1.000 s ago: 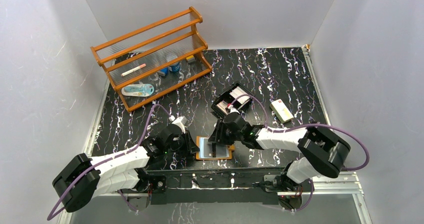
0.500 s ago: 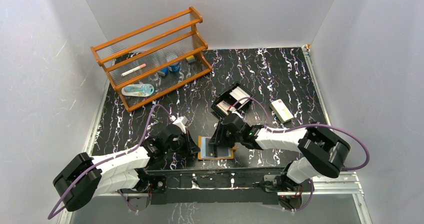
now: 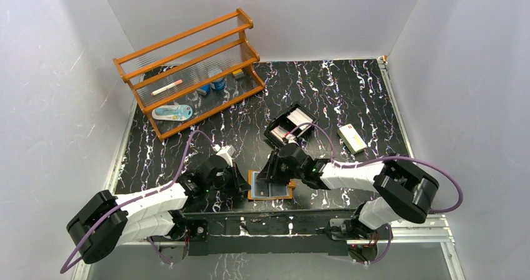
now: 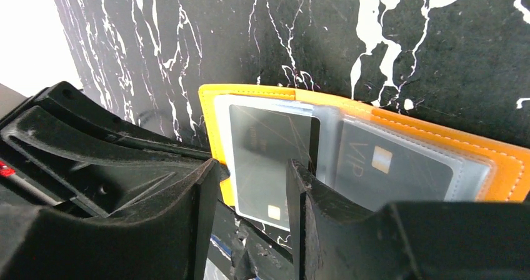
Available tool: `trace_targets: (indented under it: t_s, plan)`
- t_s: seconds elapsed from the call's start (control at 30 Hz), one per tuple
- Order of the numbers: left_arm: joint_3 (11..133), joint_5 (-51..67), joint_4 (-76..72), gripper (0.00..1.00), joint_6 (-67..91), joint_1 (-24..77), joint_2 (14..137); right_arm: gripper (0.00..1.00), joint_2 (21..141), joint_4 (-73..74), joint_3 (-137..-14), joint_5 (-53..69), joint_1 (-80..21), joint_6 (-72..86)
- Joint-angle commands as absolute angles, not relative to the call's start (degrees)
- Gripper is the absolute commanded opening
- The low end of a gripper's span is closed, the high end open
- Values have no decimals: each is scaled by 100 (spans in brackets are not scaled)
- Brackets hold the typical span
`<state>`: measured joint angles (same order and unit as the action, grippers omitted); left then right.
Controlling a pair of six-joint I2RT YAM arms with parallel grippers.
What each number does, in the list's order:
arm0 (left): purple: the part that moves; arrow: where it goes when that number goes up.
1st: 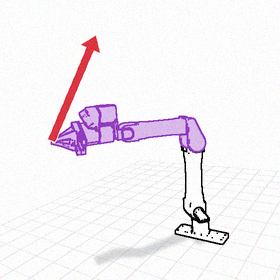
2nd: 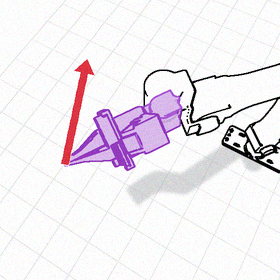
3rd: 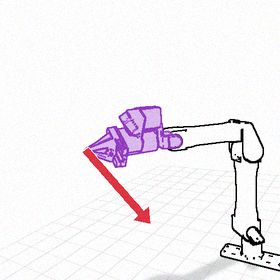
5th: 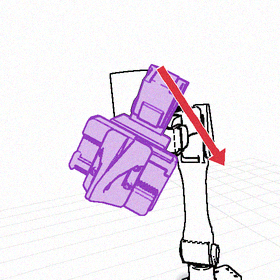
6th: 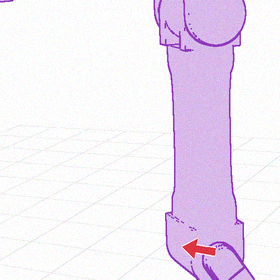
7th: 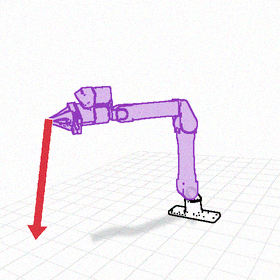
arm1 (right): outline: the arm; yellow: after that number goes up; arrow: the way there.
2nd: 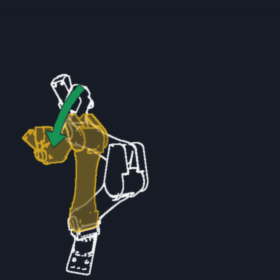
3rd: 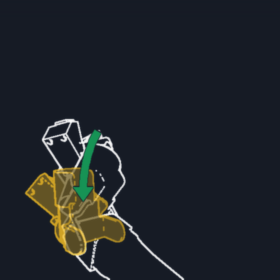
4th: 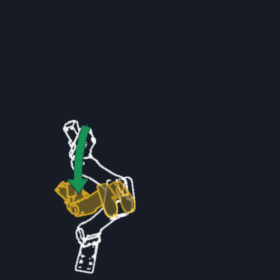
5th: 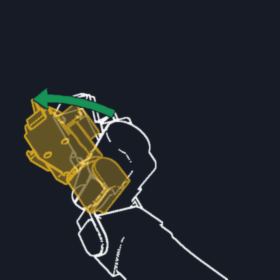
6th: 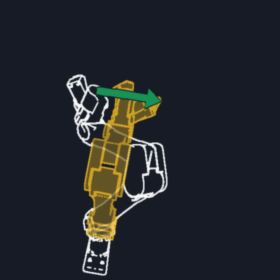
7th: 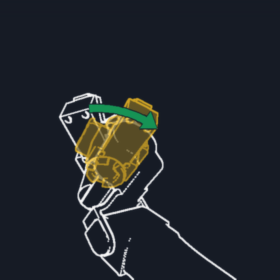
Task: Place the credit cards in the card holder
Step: Insert the credit card into the card holder.
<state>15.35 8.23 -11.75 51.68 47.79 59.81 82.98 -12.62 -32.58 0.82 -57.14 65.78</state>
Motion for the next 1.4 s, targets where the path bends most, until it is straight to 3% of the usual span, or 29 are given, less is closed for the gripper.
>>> trace_targets:
  t_s: [0.0,0.17,0.37,0.63,0.83,1.0,1.37]
  plan:
    - [1548,811,-1145,0,5147,4803,5871,51,7982,-1170,-3345,-142,-5755,6460]
    - [1564,741,-1026,1,5139,4797,5805,51,7739,-616,-3539,-410,-5748,6056]
    - [1598,765,-962,0,5142,4800,5762,54,7377,602,-4339,-950,-5688,4273]
    - [1626,747,-932,0,5168,4798,5815,54,7622,1917,-5776,-1494,-4767,2183]
    - [1613,722,-923,1,5176,4799,5782,48,8018,1777,-6344,-1842,-4051,819]
    - [1633,758,-940,1,5168,4800,5793,42,8658,1755,-6831,-1337,-3677,199]
    - [1947,888,-604,0,5153,4798,5563,48,9423,1792,-7272,-1125,-3587,-85]
